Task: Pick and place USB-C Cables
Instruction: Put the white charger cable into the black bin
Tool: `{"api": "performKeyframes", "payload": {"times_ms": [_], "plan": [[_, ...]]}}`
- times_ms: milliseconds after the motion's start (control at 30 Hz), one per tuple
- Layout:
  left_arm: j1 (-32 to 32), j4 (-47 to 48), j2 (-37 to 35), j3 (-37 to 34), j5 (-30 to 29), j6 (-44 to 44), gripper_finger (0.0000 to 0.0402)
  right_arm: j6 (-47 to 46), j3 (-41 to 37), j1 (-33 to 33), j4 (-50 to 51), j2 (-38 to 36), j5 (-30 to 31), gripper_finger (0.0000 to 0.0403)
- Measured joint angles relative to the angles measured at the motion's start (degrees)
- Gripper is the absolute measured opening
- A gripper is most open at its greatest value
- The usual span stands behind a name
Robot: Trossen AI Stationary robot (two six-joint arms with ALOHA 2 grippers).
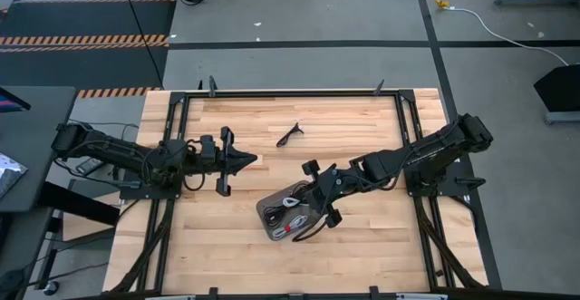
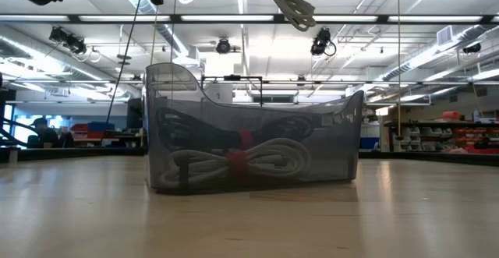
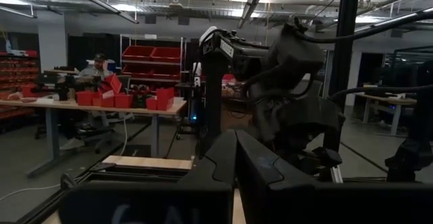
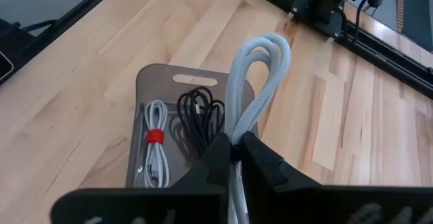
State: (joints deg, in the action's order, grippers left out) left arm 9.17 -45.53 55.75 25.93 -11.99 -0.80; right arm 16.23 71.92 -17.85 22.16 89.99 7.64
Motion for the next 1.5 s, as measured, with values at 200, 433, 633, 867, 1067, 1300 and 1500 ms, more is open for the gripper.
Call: {"api": "performKeyframes", "payload": {"times_ms": [200,433,633,867,1067,1300,1500], "plan": [[0.0,-0.2,0.0,0.0,0.0,0.0,0.0011,0.5,0.0,0.4,-1.6,5.8,-1.2,0.0019],[0.0,0.0,0.0,0.0,0.0,0.2,0.0011,1.5,0.0,0.3,-5.5,12.3,-1.5,0.0018],[0.0,0.0,0.0,0.0,0.0,0.7,0.0011,1.5,0.0,0.3,-5.2,13.1,-2.0,0.0019],[0.0,-0.1,0.0,0.0,0.0,1.5,0.0011,1.1,0.0,0.3,-3.6,13.8,-5.3,0.0019],[0.0,-0.3,0.0,0.0,0.0,1.4,0.0011,0.4,-0.1,0.3,-3.1,15.0,-4.8,0.002],[0.0,-0.1,0.0,0.0,0.0,1.4,0.0011,0.4,-0.1,0.3,-3.1,15.0,-4.8,0.002],[0.0,-0.1,0.0,0.0,0.0,1.4,0.0011,-0.3,-0.1,0.3,-2.3,15.0,-4.8,0.0021]]}}
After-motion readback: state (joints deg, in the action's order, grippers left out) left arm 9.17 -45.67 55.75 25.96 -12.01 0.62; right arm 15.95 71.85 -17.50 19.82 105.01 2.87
